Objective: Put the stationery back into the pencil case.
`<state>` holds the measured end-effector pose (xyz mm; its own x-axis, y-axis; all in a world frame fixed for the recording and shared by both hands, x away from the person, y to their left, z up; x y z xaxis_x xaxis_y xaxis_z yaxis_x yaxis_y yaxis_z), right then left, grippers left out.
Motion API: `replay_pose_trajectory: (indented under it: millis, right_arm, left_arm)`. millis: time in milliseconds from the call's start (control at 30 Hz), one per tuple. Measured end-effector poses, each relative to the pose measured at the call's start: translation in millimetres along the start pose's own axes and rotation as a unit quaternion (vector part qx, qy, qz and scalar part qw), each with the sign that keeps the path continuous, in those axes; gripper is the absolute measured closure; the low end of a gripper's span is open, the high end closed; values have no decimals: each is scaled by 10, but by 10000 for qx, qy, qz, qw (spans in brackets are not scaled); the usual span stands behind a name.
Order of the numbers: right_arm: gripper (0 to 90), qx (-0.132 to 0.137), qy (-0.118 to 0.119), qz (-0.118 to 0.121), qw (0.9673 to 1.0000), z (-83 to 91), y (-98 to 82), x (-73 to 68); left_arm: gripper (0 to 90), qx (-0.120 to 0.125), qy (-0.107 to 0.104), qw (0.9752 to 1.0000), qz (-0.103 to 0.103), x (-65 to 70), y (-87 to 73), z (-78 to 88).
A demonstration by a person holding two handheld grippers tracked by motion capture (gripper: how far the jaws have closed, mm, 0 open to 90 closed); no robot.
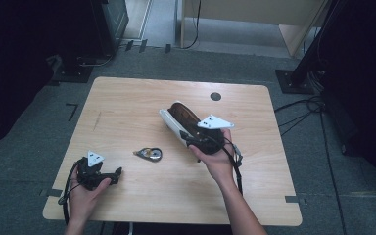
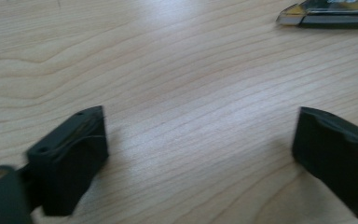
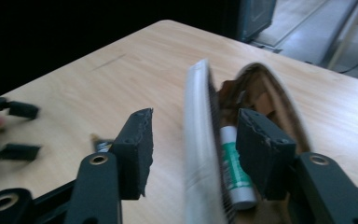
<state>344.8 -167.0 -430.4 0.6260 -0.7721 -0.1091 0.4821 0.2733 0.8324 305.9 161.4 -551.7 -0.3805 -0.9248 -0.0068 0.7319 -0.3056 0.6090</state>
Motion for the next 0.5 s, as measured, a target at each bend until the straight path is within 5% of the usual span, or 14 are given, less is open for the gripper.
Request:
replay_pose_trajectory:
  millis: [200,500]
  right_arm:
    - [399,69,316,93,9994,78,-145,-260]
    - [371,-101,520,223,9983,-27,-403,-490]
  left_arm:
    - [146,10,-401,9991,-165,101,89,-10]
    - [247,185,-624,9971,-393,197,299,-49]
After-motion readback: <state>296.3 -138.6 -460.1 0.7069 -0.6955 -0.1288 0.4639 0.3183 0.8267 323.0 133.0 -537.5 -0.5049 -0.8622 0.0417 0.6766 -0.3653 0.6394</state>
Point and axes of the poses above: each handheld gripper's, and its own axes: z roughly backward along the jaws, y roughly out of its top, x roughly to its right, the point moved 5 cm from there along -z, roughly forward along the jaws, and after that the axes turned 6 degrees about -x, right-handed, at the moved point
